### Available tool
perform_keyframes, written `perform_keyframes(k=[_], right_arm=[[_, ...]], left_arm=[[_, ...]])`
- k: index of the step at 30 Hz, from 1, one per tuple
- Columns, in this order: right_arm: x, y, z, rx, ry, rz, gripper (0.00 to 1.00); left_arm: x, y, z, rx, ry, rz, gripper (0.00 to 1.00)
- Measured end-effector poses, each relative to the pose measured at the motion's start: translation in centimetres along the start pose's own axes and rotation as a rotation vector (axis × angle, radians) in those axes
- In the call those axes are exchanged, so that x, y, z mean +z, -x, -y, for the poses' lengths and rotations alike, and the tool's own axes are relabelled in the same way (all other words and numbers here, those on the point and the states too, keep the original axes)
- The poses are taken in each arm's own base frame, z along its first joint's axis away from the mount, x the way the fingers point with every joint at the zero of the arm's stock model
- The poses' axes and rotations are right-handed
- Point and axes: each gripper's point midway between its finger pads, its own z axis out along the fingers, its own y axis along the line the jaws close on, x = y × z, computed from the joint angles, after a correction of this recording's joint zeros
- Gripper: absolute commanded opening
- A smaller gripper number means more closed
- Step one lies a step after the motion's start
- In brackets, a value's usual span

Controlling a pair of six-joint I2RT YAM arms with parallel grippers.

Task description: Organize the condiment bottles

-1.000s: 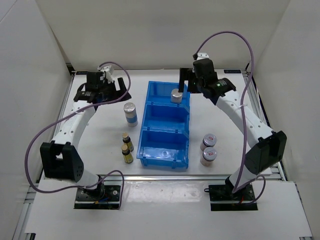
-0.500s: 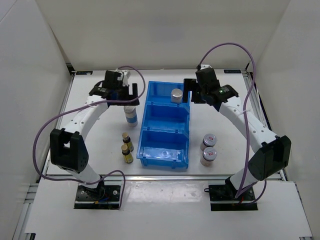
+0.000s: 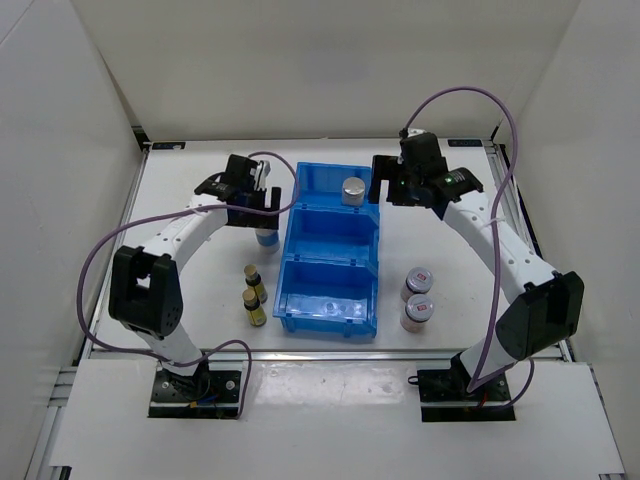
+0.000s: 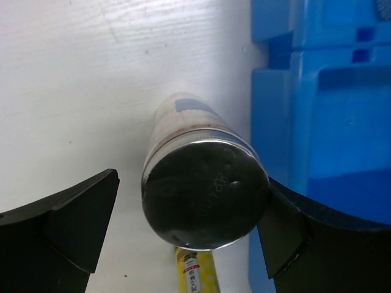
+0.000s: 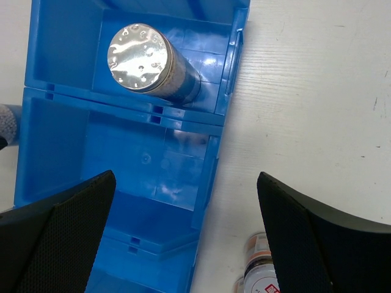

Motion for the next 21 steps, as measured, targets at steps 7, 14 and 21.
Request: perform_keyframes(k=[7,14,21], right_arm=[[0.1,-0.5,0.3,0.008,0.007,-0.022,0.99],[0.2,-1.0,0.5,0.014,0.014,-0.043,0.99],[0.2,-1.5,0.8,0.017,0.011,-0.053,0.99]], left_arm=[[0.2,-1.3,-0.6,0.012,0.027,-0.035,0.57],[-2.1,3.1,-1.5,0.023,0.096,0.058,0.21],[-6.8,13.3,-0.8,0.003,0.112,0.316,0.11]])
